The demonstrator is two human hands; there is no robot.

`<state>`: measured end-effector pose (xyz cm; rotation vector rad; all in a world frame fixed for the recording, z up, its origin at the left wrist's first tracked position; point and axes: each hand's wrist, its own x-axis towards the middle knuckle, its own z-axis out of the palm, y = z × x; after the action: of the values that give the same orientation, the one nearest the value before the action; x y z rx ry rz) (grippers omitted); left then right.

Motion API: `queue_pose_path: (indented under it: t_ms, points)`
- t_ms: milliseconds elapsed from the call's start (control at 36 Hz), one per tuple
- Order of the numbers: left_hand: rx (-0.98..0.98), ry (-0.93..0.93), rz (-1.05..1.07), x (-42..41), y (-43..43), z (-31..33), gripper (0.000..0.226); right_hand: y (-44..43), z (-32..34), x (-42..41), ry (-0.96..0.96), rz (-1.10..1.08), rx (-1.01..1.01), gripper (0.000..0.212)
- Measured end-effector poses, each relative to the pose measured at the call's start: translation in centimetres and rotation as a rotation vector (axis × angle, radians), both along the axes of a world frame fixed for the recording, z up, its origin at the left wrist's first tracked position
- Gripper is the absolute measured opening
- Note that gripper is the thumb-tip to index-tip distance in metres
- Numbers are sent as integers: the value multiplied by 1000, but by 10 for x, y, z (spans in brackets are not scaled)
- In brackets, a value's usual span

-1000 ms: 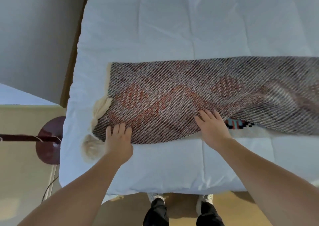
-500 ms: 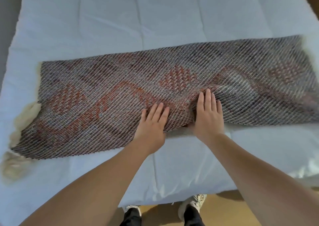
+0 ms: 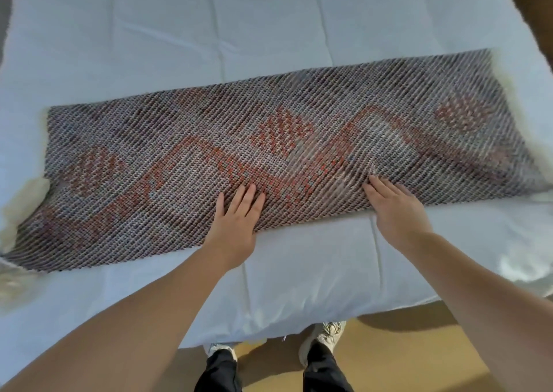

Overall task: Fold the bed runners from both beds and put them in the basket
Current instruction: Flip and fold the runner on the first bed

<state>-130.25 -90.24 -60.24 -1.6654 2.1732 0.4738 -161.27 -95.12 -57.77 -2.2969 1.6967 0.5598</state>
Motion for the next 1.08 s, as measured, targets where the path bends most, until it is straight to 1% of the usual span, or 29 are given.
queue_pose_path:
  t_ms: [83, 139, 222, 333, 472, 556, 639, 694, 778, 861, 944, 1000, 1083]
  points:
    - [-5, 9, -11, 0, 12, -3, 64, 12, 10, -13, 2, 56, 31, 63]
    - [8, 17, -18, -5, 14, -3, 60, 15, 10, -15, -49, 96, 54, 60]
    - [22, 42, -54, -21, 7, -2, 67, 16, -1, -19, -96, 137, 84, 63]
    - [-37, 136, -91, -59, -14, -1, 68, 7, -11, -45, -120, 81, -5, 62]
    - [-36, 176, -146, -127, -40, -1, 72, -9, -16, -109, 22, 28, -31, 59]
    - [-51, 122, -193, -160, -48, 0, 76, -19, -11, -144, 102, -22, -57, 64]
    - [-61, 69, -193, -182, -53, 1, 78, -28, -8, -171, 167, -56, -73, 61]
    - [-42, 49, -183, -193, -55, 1, 80, -33, -8, -183, 193, -51, -49, 60]
    - [-24, 23, -184, -203, -57, -2, 88, -37, -5, -201, 179, -50, -9, 59]
    - [2, -5, -251, -211, -57, -3, 85, -35, 7, -220, 197, -29, -20, 60]
    - [35, -20, -293, -217, -57, -5, 84, -32, 12, -226, 227, 13, 51, 60]
    - [67, 18, -312, -221, -59, -5, 82, -33, 9, -223, 236, 43, 130, 58]
    - [66, 112, -376, -230, -64, -4, 71, -35, 1, -220, 193, 0, 204, 67]
